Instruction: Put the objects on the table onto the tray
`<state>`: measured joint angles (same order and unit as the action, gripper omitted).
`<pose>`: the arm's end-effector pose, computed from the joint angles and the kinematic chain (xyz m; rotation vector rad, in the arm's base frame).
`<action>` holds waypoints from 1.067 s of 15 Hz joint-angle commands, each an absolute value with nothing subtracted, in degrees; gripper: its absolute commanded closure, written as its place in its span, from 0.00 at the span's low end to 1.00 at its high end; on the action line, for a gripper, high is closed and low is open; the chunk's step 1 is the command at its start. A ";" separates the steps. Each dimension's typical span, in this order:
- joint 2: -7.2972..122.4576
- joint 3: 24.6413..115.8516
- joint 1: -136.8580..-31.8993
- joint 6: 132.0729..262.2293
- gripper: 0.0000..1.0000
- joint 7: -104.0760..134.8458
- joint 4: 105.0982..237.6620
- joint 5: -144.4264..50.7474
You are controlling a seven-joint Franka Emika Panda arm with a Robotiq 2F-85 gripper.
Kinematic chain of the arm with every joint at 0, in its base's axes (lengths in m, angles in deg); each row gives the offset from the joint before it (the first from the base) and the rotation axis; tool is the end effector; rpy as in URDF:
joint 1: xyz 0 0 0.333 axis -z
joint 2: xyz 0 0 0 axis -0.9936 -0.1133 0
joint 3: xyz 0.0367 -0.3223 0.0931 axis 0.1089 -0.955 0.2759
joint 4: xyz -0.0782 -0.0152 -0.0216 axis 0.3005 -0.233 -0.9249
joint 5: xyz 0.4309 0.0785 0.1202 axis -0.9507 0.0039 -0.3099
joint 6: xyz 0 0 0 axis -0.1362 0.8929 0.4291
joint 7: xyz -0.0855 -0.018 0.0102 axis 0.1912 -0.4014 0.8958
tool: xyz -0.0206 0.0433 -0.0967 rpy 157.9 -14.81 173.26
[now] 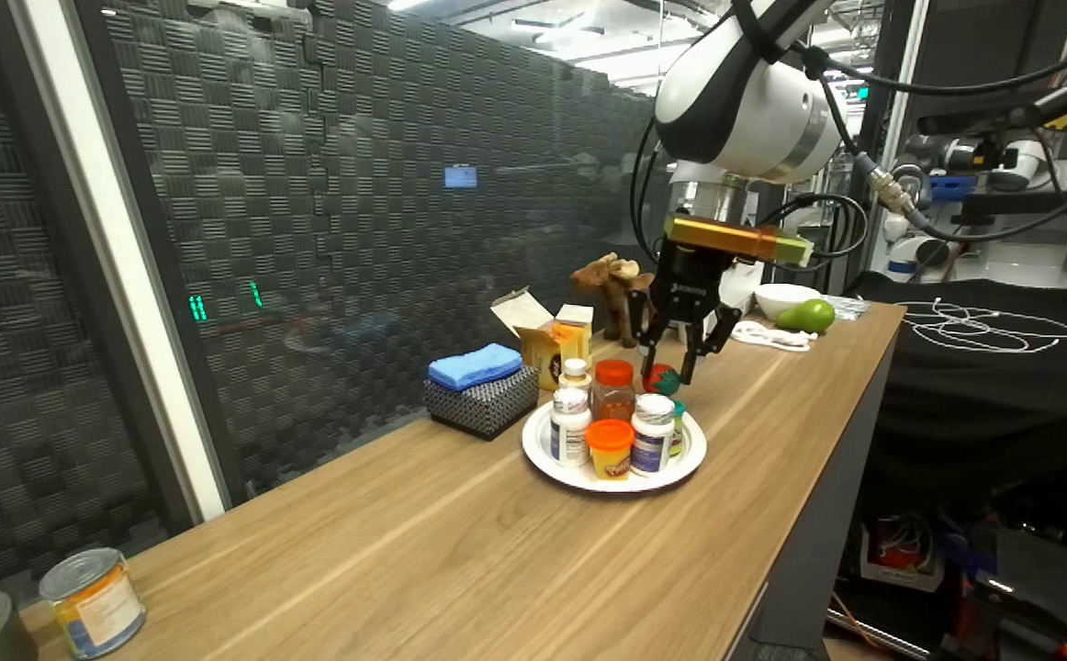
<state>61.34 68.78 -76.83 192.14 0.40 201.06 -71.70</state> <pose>0.5973 -0.1173 0.2743 -2.6485 1.1356 0.1504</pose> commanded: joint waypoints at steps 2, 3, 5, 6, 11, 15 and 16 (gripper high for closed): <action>60.35 69.27 -76.95 192.22 0.77 2.38 198.93 -73.02; 60.32 69.36 -76.96 192.10 0.77 2.53 198.71 -73.01; 60.33 69.64 -76.97 192.08 0.77 3.05 198.50 -73.17; 60.40 69.76 -77.01 192.13 0.77 3.23 198.52 -73.13; 60.66 70.02 -77.04 192.28 0.77 3.80 198.94 -72.95; 60.84 69.89 -76.97 192.23 0.28 4.48 199.57 -72.54; 60.99 69.88 -76.91 192.37 0.22 4.73 199.80 -72.67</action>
<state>60.33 69.94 -76.86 192.23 3.22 199.50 -71.71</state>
